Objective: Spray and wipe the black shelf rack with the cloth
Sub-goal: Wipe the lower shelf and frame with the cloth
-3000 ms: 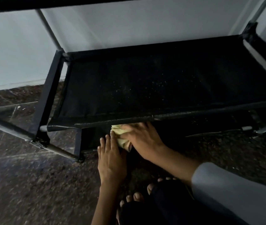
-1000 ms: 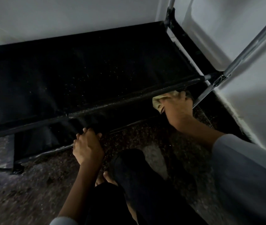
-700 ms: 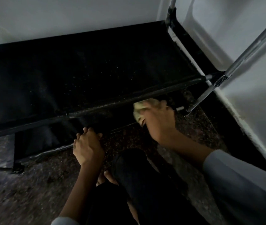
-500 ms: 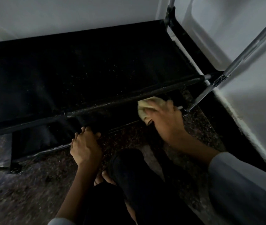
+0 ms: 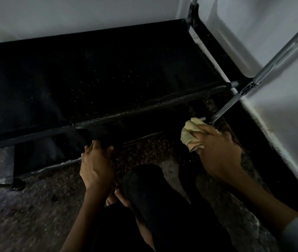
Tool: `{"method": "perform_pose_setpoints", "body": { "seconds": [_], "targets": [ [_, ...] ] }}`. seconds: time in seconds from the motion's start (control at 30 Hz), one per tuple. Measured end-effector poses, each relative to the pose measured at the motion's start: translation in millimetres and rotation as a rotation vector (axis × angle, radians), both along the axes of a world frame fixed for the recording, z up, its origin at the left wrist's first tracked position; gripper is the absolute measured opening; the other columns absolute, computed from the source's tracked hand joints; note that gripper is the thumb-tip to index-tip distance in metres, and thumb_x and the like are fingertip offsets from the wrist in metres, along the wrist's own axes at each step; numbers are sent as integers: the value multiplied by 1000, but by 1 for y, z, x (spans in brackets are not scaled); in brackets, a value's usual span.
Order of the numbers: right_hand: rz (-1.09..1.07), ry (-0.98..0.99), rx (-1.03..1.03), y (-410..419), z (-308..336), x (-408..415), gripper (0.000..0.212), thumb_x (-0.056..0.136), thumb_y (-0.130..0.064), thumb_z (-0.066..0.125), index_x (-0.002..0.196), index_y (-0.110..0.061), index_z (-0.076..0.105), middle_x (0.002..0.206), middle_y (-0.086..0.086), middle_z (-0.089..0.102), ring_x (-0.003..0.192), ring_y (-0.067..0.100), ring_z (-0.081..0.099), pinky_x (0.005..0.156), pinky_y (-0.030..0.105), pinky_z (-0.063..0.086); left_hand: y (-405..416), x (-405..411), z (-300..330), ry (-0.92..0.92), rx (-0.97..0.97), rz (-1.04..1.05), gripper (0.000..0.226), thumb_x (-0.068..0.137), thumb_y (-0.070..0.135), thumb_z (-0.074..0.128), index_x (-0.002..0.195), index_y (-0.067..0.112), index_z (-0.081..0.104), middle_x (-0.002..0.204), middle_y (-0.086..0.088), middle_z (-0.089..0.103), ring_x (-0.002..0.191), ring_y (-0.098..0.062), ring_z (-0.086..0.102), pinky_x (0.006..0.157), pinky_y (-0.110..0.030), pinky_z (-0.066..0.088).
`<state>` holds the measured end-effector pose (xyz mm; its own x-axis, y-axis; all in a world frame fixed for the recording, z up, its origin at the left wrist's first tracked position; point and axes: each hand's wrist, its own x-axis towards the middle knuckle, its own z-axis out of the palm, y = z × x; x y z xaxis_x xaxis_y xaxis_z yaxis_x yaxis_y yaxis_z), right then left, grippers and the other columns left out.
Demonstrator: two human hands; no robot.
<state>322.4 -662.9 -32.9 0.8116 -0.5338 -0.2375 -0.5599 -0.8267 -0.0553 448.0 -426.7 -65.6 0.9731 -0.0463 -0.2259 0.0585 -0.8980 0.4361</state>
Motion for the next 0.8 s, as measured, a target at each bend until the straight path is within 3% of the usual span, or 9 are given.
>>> {"method": "perform_pose_setpoints", "body": {
  "seconds": [0.1,0.17,0.27,0.33,0.43,0.53,0.7,0.73,0.8],
  "targets": [
    [29,-51,149,-6,6,-2,41,93,-58,42,133,-50,43,144,-32,31,123,23,50,90,45,49,8,-4,5,-41,-93,-13,26,95,32,50,114,15,55,112,-11,61,102,-34,57,73,-44,48],
    [44,-50,280,-8,25,0,45,90,-65,41,130,-46,53,137,-35,37,128,12,47,102,36,40,16,-8,13,-64,-137,-29,26,95,31,50,117,20,56,115,-6,61,106,-31,56,78,-46,50],
    [-4,-29,488,-10,59,-3,84,56,-85,35,124,-43,59,134,-19,51,123,14,53,99,30,39,32,-13,26,-86,-149,-57,31,94,30,51,124,21,56,122,-2,61,113,-27,55,83,-42,50],
    [22,-52,550,-9,75,-6,84,43,-91,34,108,-47,65,122,-15,59,114,15,59,99,37,44,42,-18,37,-101,-142,-44,35,94,30,52,126,18,56,123,-3,62,115,-26,56,85,-38,48],
    [129,-57,660,-1,97,-7,47,50,-67,41,92,-60,60,101,-16,64,98,5,63,88,37,49,57,-28,55,-152,-141,0,38,92,33,54,126,19,58,123,-3,63,113,-25,59,87,-38,50],
    [202,-89,823,12,127,-4,18,68,-45,69,84,-54,68,100,-32,65,98,-13,59,86,13,46,67,-38,76,-201,-165,13,33,90,34,56,119,19,62,119,-1,65,107,-22,62,85,-36,50],
    [326,-181,955,26,174,-1,58,85,-3,66,92,-61,67,106,-35,62,102,-14,58,91,10,44,83,-52,123,-268,-232,65,29,89,34,60,115,21,64,123,7,61,112,-15,59,88,-28,45],
    [344,-229,978,31,188,0,61,80,-11,74,90,-70,61,106,-34,63,102,-14,57,90,7,43,86,-55,135,-273,-238,85,29,89,34,60,115,23,64,127,9,58,114,-13,57,89,-26,44],
    [365,-274,1033,43,218,-3,52,46,-62,85,92,-69,61,105,-27,67,106,-7,60,91,12,45,96,-62,162,-298,-254,119,30,89,35,59,118,24,61,131,11,55,115,-10,55,84,-19,40]
  ]
}}
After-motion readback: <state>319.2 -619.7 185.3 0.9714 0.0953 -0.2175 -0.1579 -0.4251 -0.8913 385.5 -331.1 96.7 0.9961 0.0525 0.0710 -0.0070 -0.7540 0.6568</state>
